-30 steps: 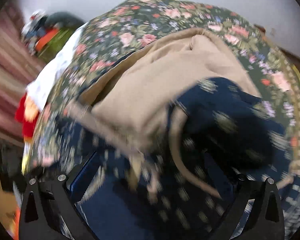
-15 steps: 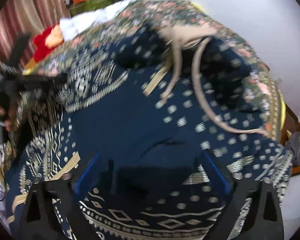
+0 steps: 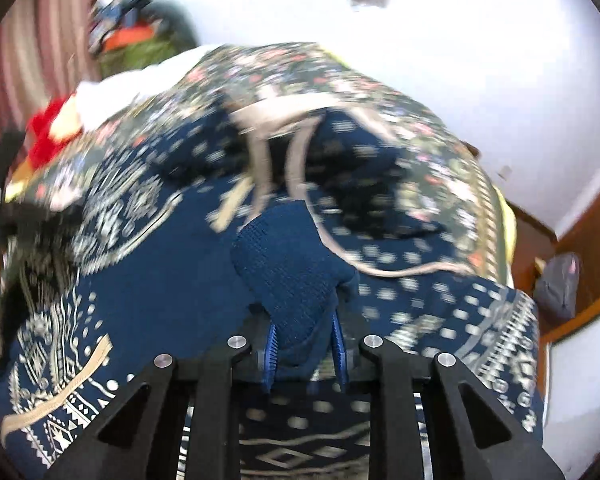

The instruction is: Fold large clothes

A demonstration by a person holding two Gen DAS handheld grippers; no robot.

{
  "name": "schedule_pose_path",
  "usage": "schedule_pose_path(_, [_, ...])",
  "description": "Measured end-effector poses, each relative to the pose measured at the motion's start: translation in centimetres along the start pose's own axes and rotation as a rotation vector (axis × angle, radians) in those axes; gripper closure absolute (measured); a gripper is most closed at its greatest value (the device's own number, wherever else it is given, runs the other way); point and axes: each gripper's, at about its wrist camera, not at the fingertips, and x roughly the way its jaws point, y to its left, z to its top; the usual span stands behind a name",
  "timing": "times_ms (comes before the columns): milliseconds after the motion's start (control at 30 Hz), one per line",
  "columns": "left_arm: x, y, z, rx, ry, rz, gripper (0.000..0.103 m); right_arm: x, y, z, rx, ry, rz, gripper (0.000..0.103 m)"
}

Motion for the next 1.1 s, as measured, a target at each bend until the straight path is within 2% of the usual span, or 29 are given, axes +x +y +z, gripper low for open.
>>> schedule_pose_path(167, [1.1,0.4,-0.5,-0.019,0.021,-0.008,0.092,0.0,-4.5,-1.1,0.118,0.05,0.008,0.085])
schedule_pose_path(300, [1.2,0.4,-0.6,-0.038,0.026,-0.004,0.089,0.8,-5.1,-3.0,0.099,0.09,-0.027,0.084])
schedule_pose_path(367, [1.1,0.3,-0.7,-0.027,0.031,0.002,0.089,1.1,-5.4,-4.2,0.08,0.116,-0.071,0.084])
schedule_pose_path(467, [0.8,-0.1,-1.4,0.018,0.029,0.024,0.088,1.4,-6.2,-5.4,0.082,0.137,-0.059,0.084])
schedule_pose_path(500, [0.8,-0.3,-1.6,0.039,0.032,0.034,0.087,1.3,-6.5,-5.6,0.089,0.142,-0.059,0.082])
schedule_pose_path(533, [0.9,-0.5,-1.8,0.049,0.034,0.039,0.087,1.1,-6.7,-5.8,0.093,0.144,-0.069,0.072])
schedule_pose_path(567, [1.0,-0.7,-2.0,0.06,0.033,0.047,0.087,0.9,-7.0,-5.9,0.089,0.147,-0.119,0.05])
schedule_pose_path(600, [1.0,-0.8,-2.1,0.068,0.032,0.056,0.087,0.8,-7.1,-6.0,0.08,0.146,-0.184,0.035])
schedule_pose_path(633, [1.1,-0.9,-2.1,0.07,0.031,0.06,0.087,0.7,-7.2,-6.1,0.07,0.138,-0.235,0.013])
schedule_pose_path(667, [1.1,-0.9,-2.2,0.068,0.032,0.064,0.087,0.4,-7.5,-6.3,0.055,0.12,-0.275,0.011])
schedule_pose_path(800, [1.2,-1.4,-2.1,0.076,0.036,0.083,0.087,-0.6,-8.6,-7.0,0.079,0.136,-0.246,0.011])
schedule_pose_path(967, [-0.8,-3.3,-1.9,0.14,0.03,0.183,0.082,-4.4,-10.3,-7.5,0.132,0.094,-0.254,0.011])
schedule_pose_path(1067, [-3.1,-4.7,-1.3,0.181,-0.016,0.222,0.069,-6.7,-12.2,-7.9,0.214,0.078,-0.211,0.011])
schedule_pose_path(1100, [-3.8,-5.2,-1.0,0.194,-0.034,0.229,0.058,-7.3,-12.8,-8.0,0.243,0.07,-0.195,0.011])
